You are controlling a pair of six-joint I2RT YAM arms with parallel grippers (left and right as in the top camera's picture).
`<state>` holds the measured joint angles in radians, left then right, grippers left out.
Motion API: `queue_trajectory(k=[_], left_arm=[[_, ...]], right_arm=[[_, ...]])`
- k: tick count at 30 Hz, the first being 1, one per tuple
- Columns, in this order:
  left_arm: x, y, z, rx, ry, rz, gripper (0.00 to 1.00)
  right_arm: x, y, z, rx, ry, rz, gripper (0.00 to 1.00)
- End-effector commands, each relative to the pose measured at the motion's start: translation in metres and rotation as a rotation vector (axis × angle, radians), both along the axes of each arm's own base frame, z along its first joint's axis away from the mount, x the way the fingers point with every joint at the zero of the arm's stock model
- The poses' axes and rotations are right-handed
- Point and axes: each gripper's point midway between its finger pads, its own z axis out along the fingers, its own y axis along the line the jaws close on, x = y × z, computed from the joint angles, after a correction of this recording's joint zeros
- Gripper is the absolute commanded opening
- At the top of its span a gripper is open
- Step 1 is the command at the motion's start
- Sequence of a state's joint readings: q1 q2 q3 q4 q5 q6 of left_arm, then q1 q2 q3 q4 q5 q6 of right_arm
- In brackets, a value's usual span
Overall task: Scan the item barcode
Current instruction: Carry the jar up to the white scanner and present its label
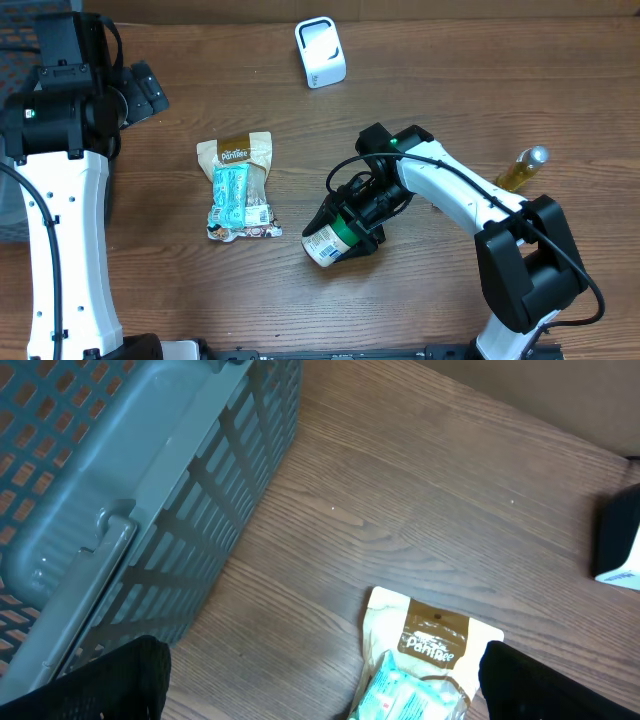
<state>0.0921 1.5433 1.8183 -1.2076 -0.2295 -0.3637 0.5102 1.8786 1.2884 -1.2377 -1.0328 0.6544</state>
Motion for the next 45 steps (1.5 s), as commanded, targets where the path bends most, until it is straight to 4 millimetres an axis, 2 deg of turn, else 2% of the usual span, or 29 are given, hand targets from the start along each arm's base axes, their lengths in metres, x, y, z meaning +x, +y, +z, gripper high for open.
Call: queue_trajectory(k=[1,4,6,10,12,14,17,19,21,24,26,28,31,36,42,45], left_arm=[[0.0,0.003,0.001,0.009,-0.002,0.011,1.0],[0.0,0.003,0.001,0.009,-0.002,0.011,1.0],[0.0,0.003,0.001,0.009,-0.002,0.011,1.0],[0.0,0.003,0.001,0.009,-0.002,0.011,1.0],[0.0,0.003,0.001,0.009,-0.002,0.011,1.0],[0.0,0.003,0.001,0.009,-0.002,0.011,1.0],[0.0,0.003,0.001,0.009,-0.002,0.011,1.0],[0.0,0.003,0.001,0.009,-0.002,0.011,1.0],[0.0,0.003,0.001,0.009,-0.002,0.011,1.0],[0.0,0.003,0.001,0.009,-0.002,0.011,1.0],[0.0,0.003,0.001,0.009,-0.002,0.011,1.0],[0.0,0.003,0.001,0.009,-0.002,0.011,1.0],[0.0,0.003,0.001,0.009,-0.002,0.011,1.0],[0.0,0.003,0.001,0.009,-0.002,0.011,0.99],[0.0,0.003,0.001,0.009,-0.002,0.011,1.0],[0.0,0.003,0.001,0.009,-0.002,0.011,1.0]], right_arm=[[0.017,-0.015,-0.021,-0.14,-0.142,0.026,0.46],[0.036,-0.033,-0.045,-0.283,-0.285,0.048,0.46],[0.056,-0.036,-0.055,-0.328,-0.393,0.044,0.44],[0.099,-0.023,-0.055,-0.278,-0.582,-0.01,0.37],[0.134,-0.016,-0.044,-0.196,-0.73,-0.046,0.29],[0.169,-0.016,-0.023,-0.133,-0.83,-0.114,0.26],[0.205,-0.02,0.013,-0.076,-0.914,-0.196,0.25],[0.239,-0.022,0.06,-0.036,-1.036,-0.261,0.24],[0.261,-0.018,0.097,0.009,-1.156,-0.296,0.22],[0.301,-0.013,0.156,0.024,-1.435,-0.385,0.19],[0.315,-0.015,0.171,-0.012,-1.556,-0.417,0.19],[0.331,-0.022,0.178,-0.147,-1.685,-0.455,0.19],[0.345,-0.022,0.18,-0.281,-1.835,-0.432,0.19],[0.364,0.005,0.167,-0.291,-2.026,-0.336,0.19],[0.404,0.006,0.126,-0.401,-2.181,-0.397,0.12],[0.416,0.004,0.108,-0.426,-2.222,-0.433,0.11]])
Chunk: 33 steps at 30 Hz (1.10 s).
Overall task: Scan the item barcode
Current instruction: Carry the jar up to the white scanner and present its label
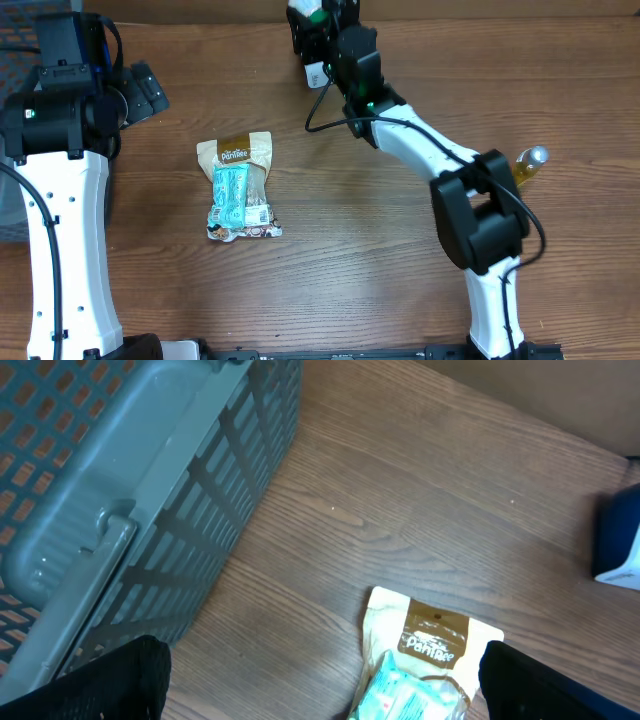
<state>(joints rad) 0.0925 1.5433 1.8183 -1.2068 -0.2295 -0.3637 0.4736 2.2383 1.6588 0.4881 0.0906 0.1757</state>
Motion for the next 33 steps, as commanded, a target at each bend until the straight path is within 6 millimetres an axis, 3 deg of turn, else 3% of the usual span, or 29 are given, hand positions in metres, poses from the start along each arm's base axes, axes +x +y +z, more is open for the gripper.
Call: queue_trajectory(k=[1,5,15,20,33], left_arm=[[0.0,0.002,0.001,0.009,-0.001,0.01,1.0],[0.0,0.002,0.001,0.009,-0.001,0.01,0.99],[0.0,0.002,0.001,0.009,-0.001,0.01,0.99],[0.0,0.002,0.001,0.009,-0.001,0.01,1.0],[0.0,0.002,0.001,0.009,-0.001,0.01,1.0]], right_arm=[[0.013,-0.011,-0.007,-0.024,-0.065,-0.067,0.11],[0.02,-0.015,-0.03,-0.027,-0.06,-0.091,0.11],[0.037,-0.038,-0.029,0.025,-0.086,-0.151,0.11],[0.048,-0.028,-0.031,0.032,-0.1,-0.133,0.11],[0.051,-0.014,-0.087,-0.021,0.006,-0.066,0.1]])
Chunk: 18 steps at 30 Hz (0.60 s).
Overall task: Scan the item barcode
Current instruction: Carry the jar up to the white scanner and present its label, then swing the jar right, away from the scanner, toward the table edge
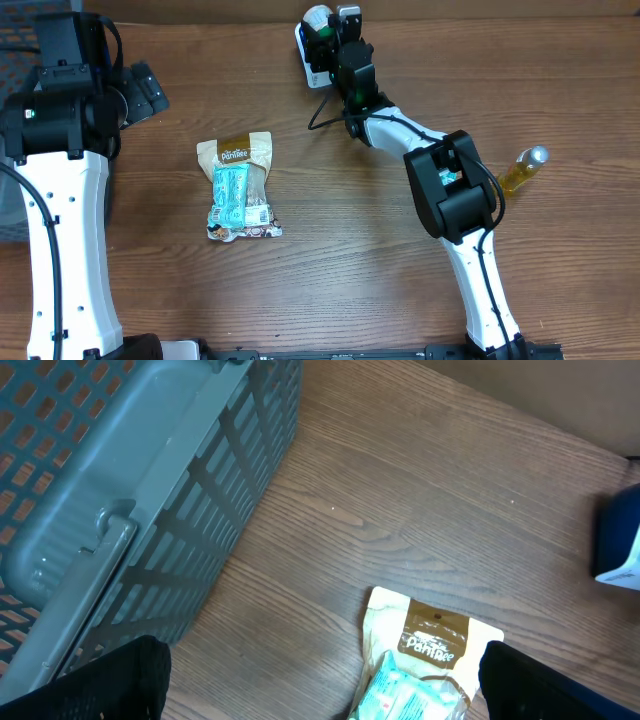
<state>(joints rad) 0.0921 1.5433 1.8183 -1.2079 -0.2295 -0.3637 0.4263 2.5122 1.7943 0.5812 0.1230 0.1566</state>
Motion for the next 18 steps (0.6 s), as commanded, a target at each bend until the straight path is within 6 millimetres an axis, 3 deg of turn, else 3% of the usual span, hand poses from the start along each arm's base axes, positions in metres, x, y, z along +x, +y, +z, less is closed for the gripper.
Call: queue_trajectory(k=[1,6,12,14,18], left_arm=[[0.0,0.003,0.001,0.009,-0.002,0.011,1.0],[0.0,0.003,0.001,0.009,-0.002,0.011,1.0],[0.0,0.003,0.001,0.009,-0.002,0.011,1.0],[0.0,0.003,0.001,0.009,-0.002,0.011,1.0],[0.0,0.003,0.001,0.009,-0.002,0.011,0.99]], right_arm=[[0.004,0.005,0.009,0.018,-0.029,0.013,0.1],[0.004,0.005,0.029,0.041,-0.083,0.012,0.06],[-0.008,-0.007,0.108,0.043,-0.089,-0.002,0.05],[-0.023,-0.016,0.134,0.008,-0.011,-0.004,0.05],[-0.063,-0.048,0.157,-0.079,0.19,-0.026,0.05]])
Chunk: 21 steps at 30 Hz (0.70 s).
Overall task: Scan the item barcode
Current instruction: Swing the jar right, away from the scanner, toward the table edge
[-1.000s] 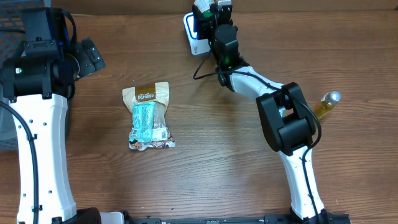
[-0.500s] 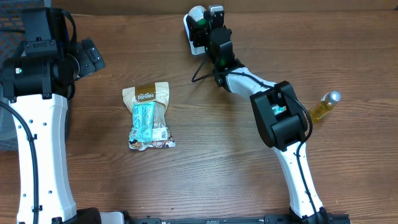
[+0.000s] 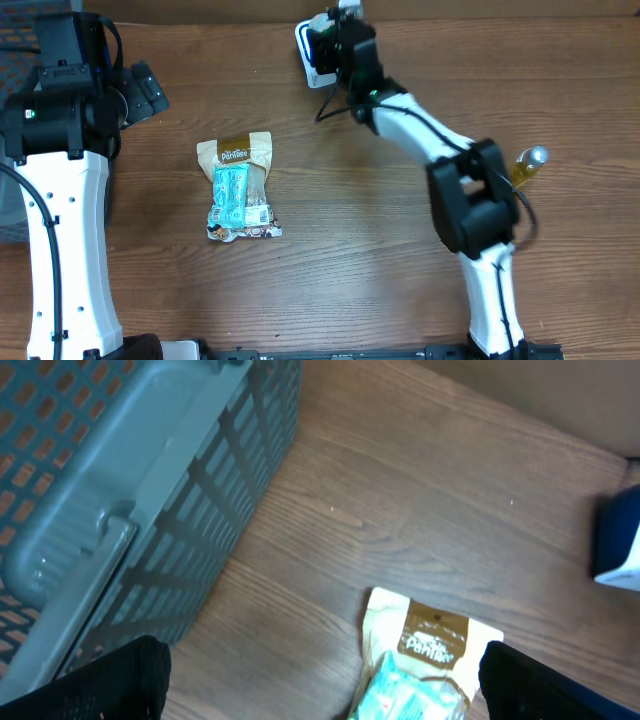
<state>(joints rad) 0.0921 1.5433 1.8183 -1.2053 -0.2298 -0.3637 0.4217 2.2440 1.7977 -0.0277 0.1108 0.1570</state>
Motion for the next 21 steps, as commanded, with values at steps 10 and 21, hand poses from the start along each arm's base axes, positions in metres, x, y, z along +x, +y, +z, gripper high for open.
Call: queue_trajectory(k=[10,21], left_arm=[[0.0,0.002,0.0,0.009,0.001,0.011,1.0],[0.0,0.002,0.0,0.009,0.001,0.011,1.0]], right_arm=[[-0.136,-0.169,0.034,-0.095,0.586,-0.292,0.13],[-0.17,-0.256,-0.04,-0.195,0.768,-0.503,0.13]])
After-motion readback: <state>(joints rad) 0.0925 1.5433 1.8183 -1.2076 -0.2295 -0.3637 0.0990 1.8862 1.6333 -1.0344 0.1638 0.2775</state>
